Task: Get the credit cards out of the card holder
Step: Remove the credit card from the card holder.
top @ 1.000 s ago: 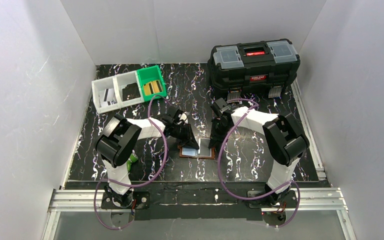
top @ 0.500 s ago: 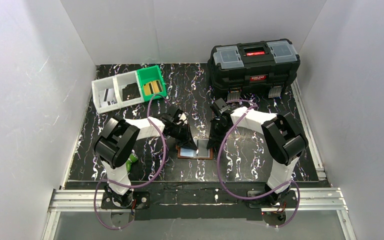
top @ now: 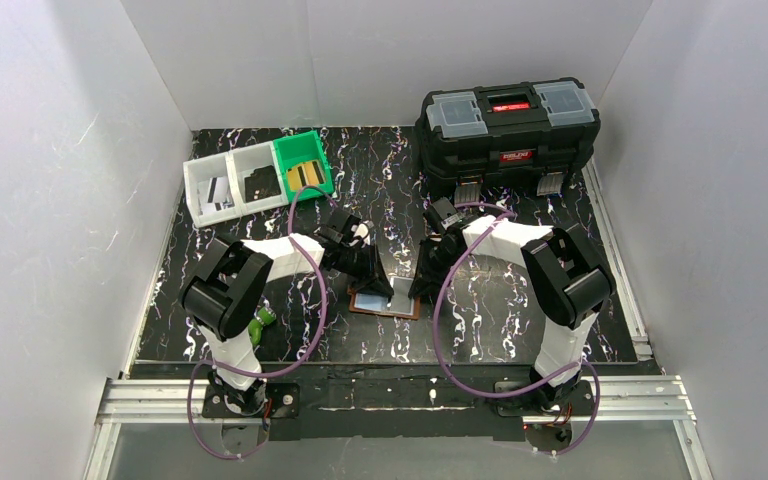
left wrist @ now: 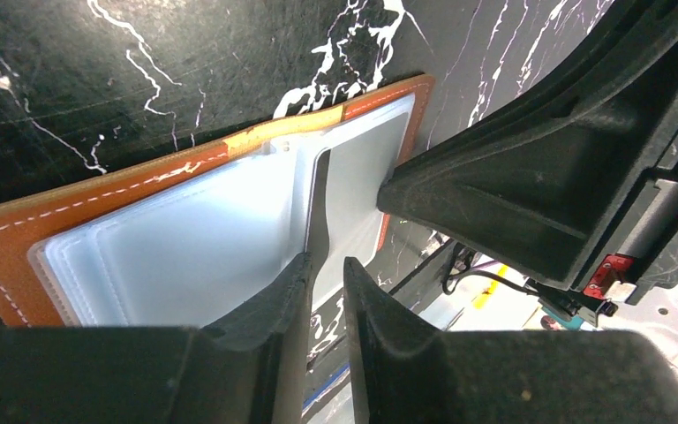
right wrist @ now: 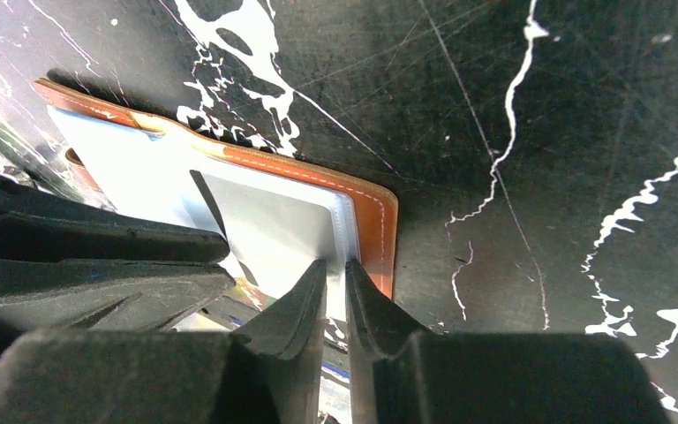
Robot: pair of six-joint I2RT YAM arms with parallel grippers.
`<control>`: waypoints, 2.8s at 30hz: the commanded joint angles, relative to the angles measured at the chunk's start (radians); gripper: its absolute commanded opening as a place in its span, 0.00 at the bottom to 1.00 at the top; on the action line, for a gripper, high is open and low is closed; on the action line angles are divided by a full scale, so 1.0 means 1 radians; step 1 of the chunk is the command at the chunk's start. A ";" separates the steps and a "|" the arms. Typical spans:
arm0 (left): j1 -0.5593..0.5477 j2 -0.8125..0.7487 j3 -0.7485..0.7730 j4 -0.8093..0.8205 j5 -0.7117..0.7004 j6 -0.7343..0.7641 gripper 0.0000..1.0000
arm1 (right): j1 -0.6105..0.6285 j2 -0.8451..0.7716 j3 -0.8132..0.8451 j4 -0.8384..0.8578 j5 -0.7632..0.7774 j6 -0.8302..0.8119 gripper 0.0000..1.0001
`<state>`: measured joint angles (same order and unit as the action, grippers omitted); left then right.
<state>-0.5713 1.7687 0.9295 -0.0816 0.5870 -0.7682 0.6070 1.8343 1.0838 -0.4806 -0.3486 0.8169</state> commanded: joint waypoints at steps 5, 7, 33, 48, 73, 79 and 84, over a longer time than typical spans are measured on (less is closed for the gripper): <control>0.005 -0.049 -0.022 0.012 0.009 -0.007 0.20 | 0.006 0.060 -0.033 0.012 0.077 -0.012 0.22; 0.006 -0.037 -0.019 0.015 0.012 -0.007 0.19 | 0.006 0.063 -0.029 0.008 0.077 -0.013 0.22; 0.007 -0.023 0.006 -0.031 -0.021 0.052 0.16 | 0.006 0.089 -0.010 -0.005 0.076 -0.016 0.21; 0.004 0.001 -0.021 0.074 0.052 -0.024 0.13 | 0.048 0.117 0.059 -0.032 0.071 -0.019 0.22; -0.010 -0.027 -0.110 0.257 0.131 -0.209 0.00 | 0.067 0.136 0.077 -0.020 0.048 -0.029 0.22; -0.005 -0.084 -0.116 0.173 0.088 -0.173 0.00 | 0.040 0.119 0.029 -0.013 0.068 -0.017 0.22; 0.008 -0.118 -0.136 0.142 0.074 -0.150 0.00 | 0.007 0.105 -0.010 0.002 0.074 -0.015 0.23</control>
<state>-0.5471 1.7336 0.8053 0.0634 0.6151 -0.9252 0.6124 1.8864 1.1459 -0.5433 -0.3706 0.8037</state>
